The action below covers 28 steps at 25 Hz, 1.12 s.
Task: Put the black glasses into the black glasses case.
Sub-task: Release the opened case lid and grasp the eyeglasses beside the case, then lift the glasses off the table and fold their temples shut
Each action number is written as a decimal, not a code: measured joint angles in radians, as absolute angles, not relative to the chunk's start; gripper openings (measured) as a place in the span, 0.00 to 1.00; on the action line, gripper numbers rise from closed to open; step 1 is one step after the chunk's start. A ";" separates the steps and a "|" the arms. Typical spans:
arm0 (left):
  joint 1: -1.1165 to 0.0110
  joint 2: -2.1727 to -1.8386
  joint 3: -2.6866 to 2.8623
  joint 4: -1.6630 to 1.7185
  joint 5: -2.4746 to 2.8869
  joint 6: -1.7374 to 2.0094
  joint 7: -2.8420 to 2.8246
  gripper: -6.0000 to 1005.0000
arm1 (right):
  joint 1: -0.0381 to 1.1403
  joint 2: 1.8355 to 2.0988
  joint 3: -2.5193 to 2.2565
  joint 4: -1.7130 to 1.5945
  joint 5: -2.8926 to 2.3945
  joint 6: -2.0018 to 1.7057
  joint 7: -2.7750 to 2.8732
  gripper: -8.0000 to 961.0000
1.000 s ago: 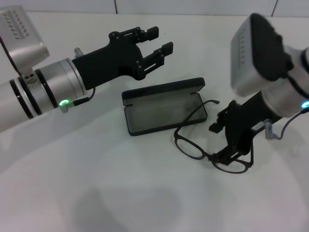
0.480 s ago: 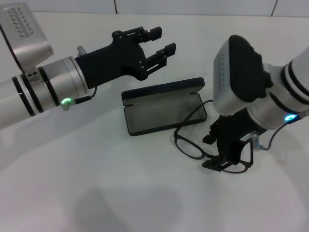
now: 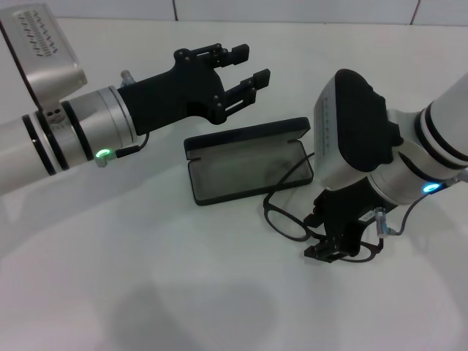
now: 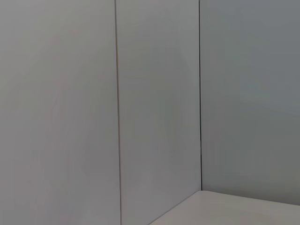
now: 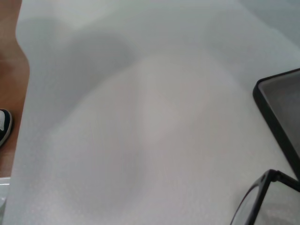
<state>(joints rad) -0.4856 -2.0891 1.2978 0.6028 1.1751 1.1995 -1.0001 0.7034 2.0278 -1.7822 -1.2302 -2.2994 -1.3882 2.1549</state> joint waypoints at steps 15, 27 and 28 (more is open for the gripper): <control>-0.481 -2.089 1.304 0.603 1.175 1.200 -1.000 0.49 | 0.701 2.028 -1.784 -1.228 -2.299 -1.389 2.155 0.21; -0.468 -2.088 1.295 0.607 1.162 1.217 -1.037 0.49 | 0.607 2.017 -1.555 -1.363 -2.284 -1.538 2.077 0.13; -0.465 -2.088 1.295 0.611 1.161 1.226 -1.042 0.49 | 0.586 2.018 -1.498 -1.389 -2.265 -1.563 2.048 0.13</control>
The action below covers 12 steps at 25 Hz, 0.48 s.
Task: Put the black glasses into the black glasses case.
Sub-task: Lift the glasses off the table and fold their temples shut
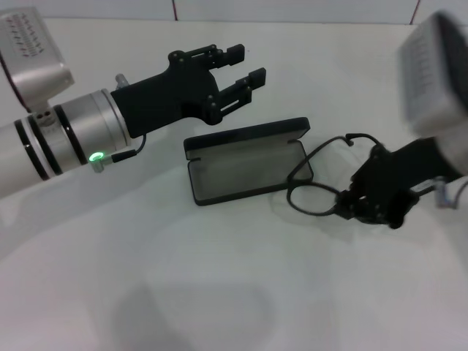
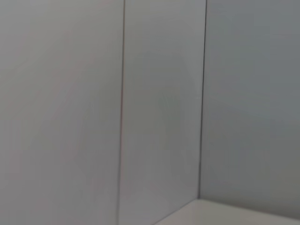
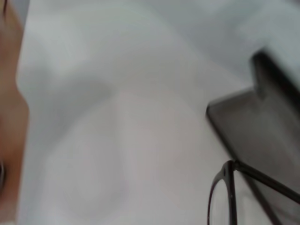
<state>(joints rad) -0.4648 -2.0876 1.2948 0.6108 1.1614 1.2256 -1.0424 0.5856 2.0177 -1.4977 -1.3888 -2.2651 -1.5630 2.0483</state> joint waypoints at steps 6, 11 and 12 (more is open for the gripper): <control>-0.460 -2.083 1.275 0.611 1.157 1.360 -1.053 0.49 | 0.484 2.021 -1.252 -1.357 -2.048 -1.635 1.792 0.13; -0.459 -2.086 1.249 0.608 1.157 1.442 -1.056 0.49 | 0.430 2.017 -1.146 -1.156 -1.860 -1.638 1.513 0.13; -0.460 -2.086 1.249 0.607 1.157 1.460 -1.057 0.49 | 0.425 2.016 -1.135 -1.123 -1.833 -1.638 1.471 0.13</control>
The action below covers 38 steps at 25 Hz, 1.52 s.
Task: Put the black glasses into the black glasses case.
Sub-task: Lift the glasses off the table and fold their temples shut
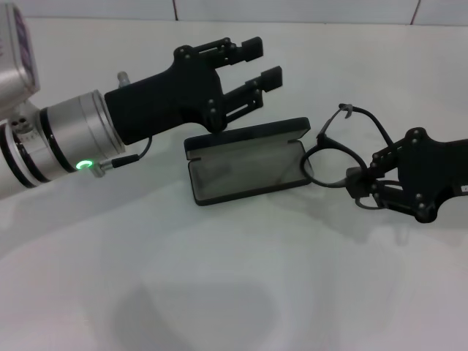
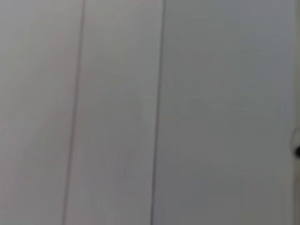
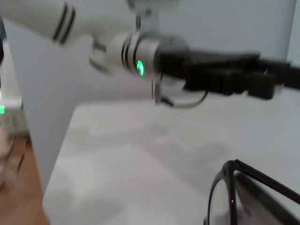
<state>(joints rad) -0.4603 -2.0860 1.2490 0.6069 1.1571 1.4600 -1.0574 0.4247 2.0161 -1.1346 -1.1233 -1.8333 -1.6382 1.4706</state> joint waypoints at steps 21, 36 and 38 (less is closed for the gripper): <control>-0.680 -2.085 1.268 0.493 1.300 1.511 -1.250 0.49 | 0.424 2.024 -1.115 -0.814 -1.651 -1.672 0.826 0.12; -0.756 -2.089 1.265 0.500 1.439 1.422 -1.455 0.49 | 0.416 2.017 -1.104 -0.818 -1.644 -1.691 0.739 0.12; -0.756 -2.088 1.261 0.502 1.436 1.422 -1.453 0.49 | 0.408 2.016 -1.092 -0.820 -1.644 -1.694 0.724 0.12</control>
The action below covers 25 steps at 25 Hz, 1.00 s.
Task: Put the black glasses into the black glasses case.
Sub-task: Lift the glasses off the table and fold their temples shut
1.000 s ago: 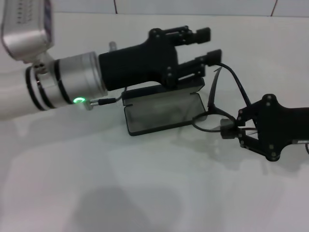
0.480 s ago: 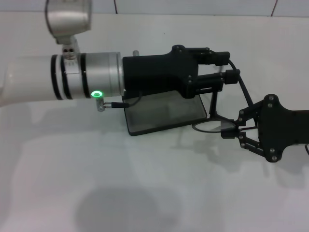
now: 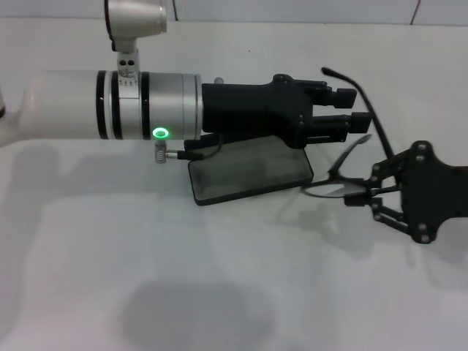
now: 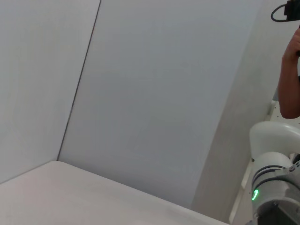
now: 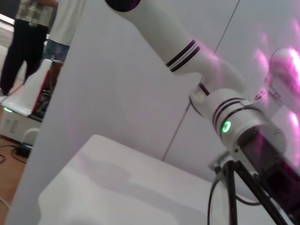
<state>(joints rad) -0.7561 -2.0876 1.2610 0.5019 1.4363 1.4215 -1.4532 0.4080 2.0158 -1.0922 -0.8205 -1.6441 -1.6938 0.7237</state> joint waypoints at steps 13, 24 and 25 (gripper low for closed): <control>-0.757 -2.091 1.264 0.503 1.478 1.250 -1.451 0.49 | 0.417 2.019 -1.021 -0.742 -1.632 -2.002 0.561 0.12; -0.702 -2.097 1.359 0.499 1.252 1.334 -1.145 0.49 | 0.568 2.019 -1.034 -0.495 -1.626 -1.910 0.667 0.12; -0.696 -2.098 1.359 0.500 1.250 1.349 -1.125 0.49 | 0.568 2.020 -1.034 -0.494 -1.622 -1.902 0.679 0.12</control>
